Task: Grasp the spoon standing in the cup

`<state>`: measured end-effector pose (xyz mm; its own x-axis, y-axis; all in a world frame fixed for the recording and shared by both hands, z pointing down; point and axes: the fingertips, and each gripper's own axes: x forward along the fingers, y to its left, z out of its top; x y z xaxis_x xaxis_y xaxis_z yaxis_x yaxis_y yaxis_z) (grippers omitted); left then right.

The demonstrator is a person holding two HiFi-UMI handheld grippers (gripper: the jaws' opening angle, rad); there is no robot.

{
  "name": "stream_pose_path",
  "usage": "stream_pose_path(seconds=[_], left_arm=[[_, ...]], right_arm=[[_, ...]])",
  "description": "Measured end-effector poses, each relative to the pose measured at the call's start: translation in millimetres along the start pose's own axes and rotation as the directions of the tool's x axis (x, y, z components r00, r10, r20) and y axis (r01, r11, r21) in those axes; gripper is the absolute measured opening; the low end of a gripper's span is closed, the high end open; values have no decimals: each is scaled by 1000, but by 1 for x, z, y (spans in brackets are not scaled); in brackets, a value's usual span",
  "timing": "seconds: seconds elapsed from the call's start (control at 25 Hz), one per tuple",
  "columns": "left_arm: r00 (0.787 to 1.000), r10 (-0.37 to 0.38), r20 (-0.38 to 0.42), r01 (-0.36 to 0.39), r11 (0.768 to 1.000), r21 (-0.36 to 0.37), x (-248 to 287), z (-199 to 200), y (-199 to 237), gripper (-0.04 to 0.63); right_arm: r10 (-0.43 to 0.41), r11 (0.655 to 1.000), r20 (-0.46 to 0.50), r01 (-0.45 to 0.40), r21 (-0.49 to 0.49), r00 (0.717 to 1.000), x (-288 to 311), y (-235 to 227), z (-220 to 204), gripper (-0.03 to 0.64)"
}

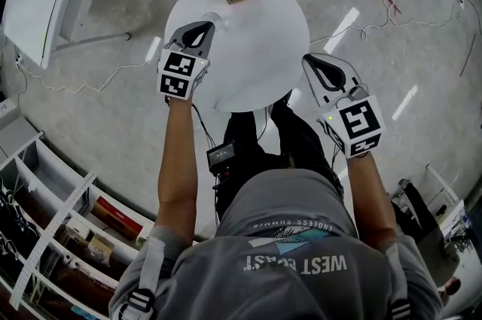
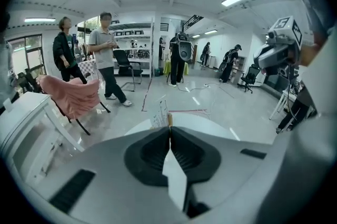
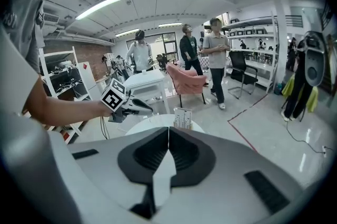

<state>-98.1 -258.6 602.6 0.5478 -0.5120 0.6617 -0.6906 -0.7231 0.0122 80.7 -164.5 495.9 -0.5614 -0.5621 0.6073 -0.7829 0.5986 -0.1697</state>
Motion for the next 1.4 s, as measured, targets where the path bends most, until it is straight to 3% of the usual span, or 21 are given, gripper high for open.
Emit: stream_pose_path(seconds=[0.44,0.8,1.04,1.4], left_arm=[[995,19,99,-23,999,35,-47,44,-7,9],[977,52,207,-58,998,25,-107,73,-12,8],[952,75,298,-79,997,3,-154,93,-15,8],[896,83,435,-81,996,-22,-221,120,-21,8]], right_arm=[[-22,999,73,25,-41,997,-12,4,31,3],[-24,997,177,37,-70,984,-25,10,67,3],[5,992,249,26,-120,968,-34,18,97,2],[57,985,335,2,-173,941,-48,32,137,2]])
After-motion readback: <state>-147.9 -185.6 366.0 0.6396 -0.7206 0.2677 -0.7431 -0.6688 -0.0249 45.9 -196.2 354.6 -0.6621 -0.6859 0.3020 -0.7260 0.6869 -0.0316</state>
